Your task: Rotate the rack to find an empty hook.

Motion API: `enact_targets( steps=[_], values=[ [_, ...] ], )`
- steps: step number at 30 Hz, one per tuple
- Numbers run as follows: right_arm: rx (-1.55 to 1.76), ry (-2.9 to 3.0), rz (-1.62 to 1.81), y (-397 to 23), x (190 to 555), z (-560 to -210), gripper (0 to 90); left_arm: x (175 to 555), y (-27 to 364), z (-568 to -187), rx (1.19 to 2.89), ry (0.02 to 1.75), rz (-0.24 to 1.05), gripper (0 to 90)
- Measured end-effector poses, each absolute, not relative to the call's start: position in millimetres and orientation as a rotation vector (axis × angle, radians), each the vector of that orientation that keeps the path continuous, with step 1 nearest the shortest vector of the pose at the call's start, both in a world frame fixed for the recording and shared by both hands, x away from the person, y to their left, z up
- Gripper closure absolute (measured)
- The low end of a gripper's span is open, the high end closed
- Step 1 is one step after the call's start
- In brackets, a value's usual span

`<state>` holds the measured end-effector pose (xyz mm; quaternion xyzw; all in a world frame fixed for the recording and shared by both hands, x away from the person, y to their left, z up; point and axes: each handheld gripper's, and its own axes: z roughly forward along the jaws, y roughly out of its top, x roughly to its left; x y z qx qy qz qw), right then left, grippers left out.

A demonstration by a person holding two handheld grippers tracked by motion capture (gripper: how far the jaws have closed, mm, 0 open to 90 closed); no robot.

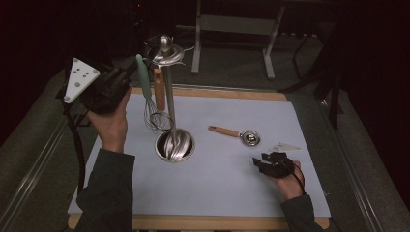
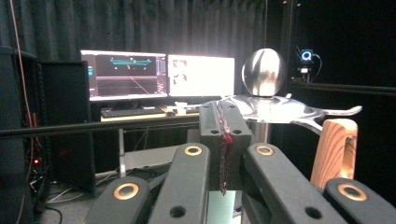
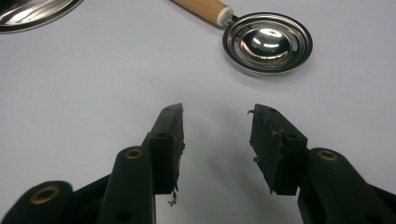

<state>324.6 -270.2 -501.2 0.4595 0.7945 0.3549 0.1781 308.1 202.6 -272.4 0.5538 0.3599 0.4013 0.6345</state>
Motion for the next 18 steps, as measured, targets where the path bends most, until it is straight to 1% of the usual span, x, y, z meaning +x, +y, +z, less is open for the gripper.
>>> enact_targets(
  steps=[18],
  values=[
    [1.306, 2.242, 1.007, -272.8, 324.9, -501.0, 54.1, 328.0, 204.0, -266.4, 1.275, 0.878, 0.924, 90.0]
  ],
)
